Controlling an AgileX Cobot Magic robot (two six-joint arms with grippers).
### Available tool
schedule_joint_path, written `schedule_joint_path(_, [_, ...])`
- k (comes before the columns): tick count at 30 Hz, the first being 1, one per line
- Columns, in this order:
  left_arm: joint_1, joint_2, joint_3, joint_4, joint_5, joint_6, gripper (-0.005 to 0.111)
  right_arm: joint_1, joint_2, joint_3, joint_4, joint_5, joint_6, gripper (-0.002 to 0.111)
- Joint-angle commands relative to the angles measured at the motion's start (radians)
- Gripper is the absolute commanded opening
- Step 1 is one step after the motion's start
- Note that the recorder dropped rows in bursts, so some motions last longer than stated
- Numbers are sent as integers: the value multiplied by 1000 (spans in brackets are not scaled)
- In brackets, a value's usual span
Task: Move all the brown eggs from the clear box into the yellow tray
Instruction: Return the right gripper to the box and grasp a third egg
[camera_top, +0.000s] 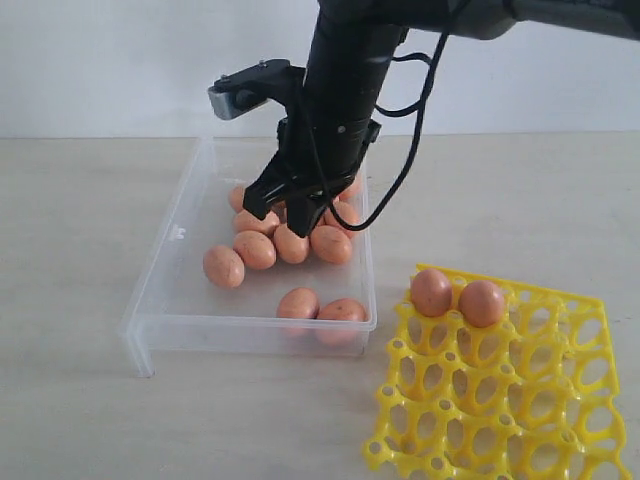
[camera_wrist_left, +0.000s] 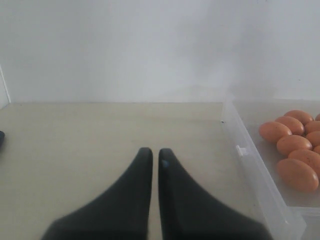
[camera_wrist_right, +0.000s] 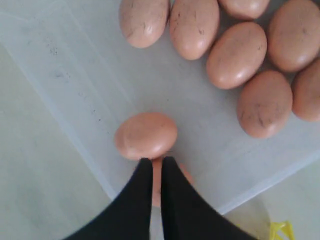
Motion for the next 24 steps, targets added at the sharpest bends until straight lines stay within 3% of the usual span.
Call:
schedule_joint_path(1, [-1, -4, 4, 2, -4, 0, 4, 2, 28, -45, 3, -6, -53, 8])
schedule_joint_path(5, [-1, -4, 4, 2, -4, 0, 4, 2, 41, -41, -4, -82, -107, 39])
schedule_joint_path(7, [-1, -4, 4, 2, -4, 0, 4, 2, 50, -41, -26, -105, -107, 48])
schedule_joint_path(24, [-1, -4, 4, 2, -4, 0, 4, -4, 166, -41, -275, -246, 96, 49])
